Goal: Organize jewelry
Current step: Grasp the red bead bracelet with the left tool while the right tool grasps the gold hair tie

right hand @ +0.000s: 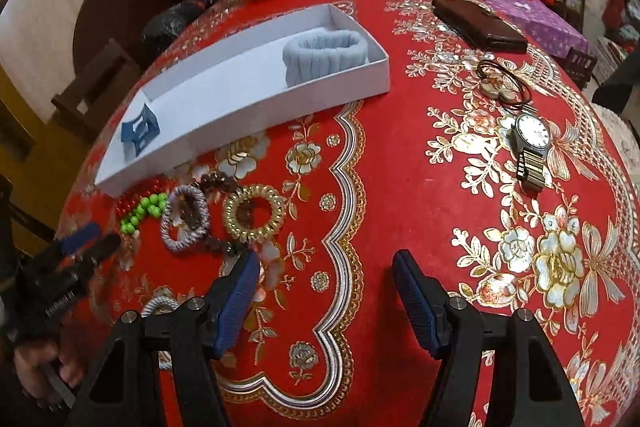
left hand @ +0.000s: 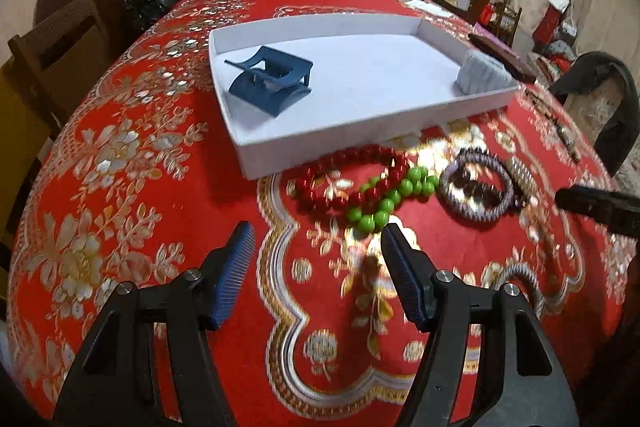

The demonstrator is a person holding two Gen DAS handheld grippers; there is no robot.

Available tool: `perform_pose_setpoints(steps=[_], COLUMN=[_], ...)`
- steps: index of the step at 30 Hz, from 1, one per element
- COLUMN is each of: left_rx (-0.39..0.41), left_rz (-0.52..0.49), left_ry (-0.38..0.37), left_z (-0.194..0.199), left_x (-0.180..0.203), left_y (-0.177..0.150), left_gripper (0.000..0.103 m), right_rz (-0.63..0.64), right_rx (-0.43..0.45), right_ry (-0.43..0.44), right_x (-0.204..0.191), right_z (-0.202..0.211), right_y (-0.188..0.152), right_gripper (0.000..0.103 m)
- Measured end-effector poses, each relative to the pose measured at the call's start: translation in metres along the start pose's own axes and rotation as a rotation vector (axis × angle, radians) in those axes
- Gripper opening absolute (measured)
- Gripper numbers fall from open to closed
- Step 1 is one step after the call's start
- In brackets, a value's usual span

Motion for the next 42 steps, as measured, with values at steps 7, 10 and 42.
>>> perform_pose_setpoints(steps=[7,10,42], left_rx=[0.015,-0.029,0.009], left_rz=[-0.051,-0.106,0.036], left_ry=[-0.112,-0.137,-0.179], left_z=[-0.005,-0.017,0.023], left_x=[0.015,0.025,0.004], left_y=[0.018,0.018,-0.028], left_gripper=[0.041,0.027,0.008], right_rz=[0.006,0.021,0.151], right_rx=[-0.012,-0.014,0.074], right_ry=[-0.004,-0.011,0.208], right_x=[0.002,0.0,-0.053], right_z=[-0.004,-0.006,-0.005], right_y=[0.0,0.001,0.009], right_gripper=[0.072,0.073,0.05])
Point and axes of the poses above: each gripper's, at about its wrist camera, not at the fingertips, and z roughly against the way its jaws point, x to its right, y to its top, the point moved 7 cm from there along -z, roughly the way its jaws point, and after that the axes turned 8 degrees about x, right-handed, at the moved point
